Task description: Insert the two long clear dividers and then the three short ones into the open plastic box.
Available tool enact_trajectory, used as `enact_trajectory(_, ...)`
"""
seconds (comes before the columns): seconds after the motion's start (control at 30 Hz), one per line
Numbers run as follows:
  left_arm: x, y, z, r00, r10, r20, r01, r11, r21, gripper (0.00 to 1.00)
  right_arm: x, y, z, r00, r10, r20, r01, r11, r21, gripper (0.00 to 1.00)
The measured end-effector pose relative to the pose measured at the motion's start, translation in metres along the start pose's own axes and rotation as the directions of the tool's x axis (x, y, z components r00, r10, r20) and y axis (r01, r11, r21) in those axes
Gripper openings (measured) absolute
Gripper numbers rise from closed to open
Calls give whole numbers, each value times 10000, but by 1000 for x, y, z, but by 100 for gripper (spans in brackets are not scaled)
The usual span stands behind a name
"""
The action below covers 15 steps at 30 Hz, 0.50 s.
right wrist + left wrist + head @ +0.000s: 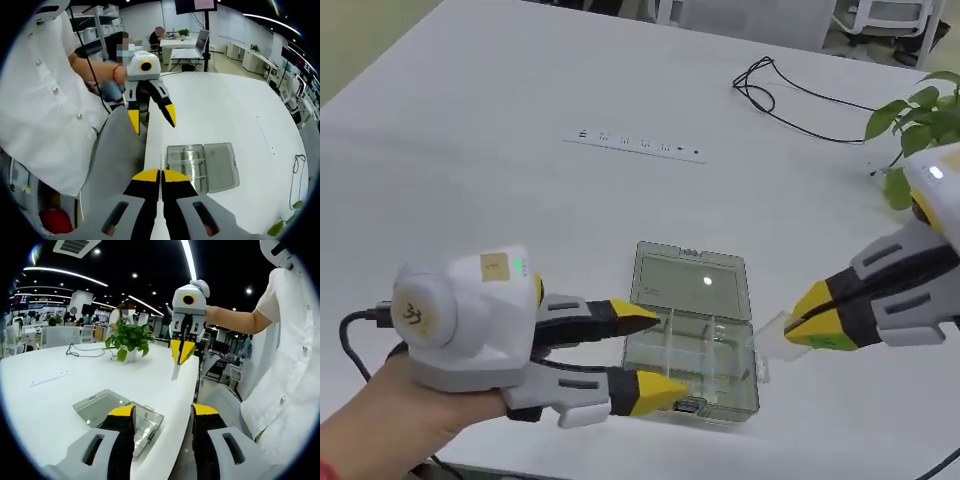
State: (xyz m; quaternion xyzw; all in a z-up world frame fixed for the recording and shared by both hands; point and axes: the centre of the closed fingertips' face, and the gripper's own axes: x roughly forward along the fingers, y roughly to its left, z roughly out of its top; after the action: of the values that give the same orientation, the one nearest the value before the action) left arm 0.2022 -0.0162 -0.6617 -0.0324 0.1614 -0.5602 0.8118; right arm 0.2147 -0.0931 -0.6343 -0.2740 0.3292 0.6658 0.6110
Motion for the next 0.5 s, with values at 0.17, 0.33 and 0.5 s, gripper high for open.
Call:
enact_trajectory(0.17, -8, 10, -9, 9995, 330, -12, -330, 9993, -158, 56, 5, -12, -9, 9993, -212, -319, 213, 9998, 36, 2)
enact_trajectory(0.33, -12, 17, -19, 9981, 571, -251, -573, 9983, -53, 70, 13, -22, -19, 9960, -392, -802, 385, 9992, -102, 2)
enact_trajectory(0.5, -13, 21, -28, 9970, 647, -435, -641, 9978, 147, 80, 25, -30, -31, 9892, -529, -1370, 475, 9980, -420, 2)
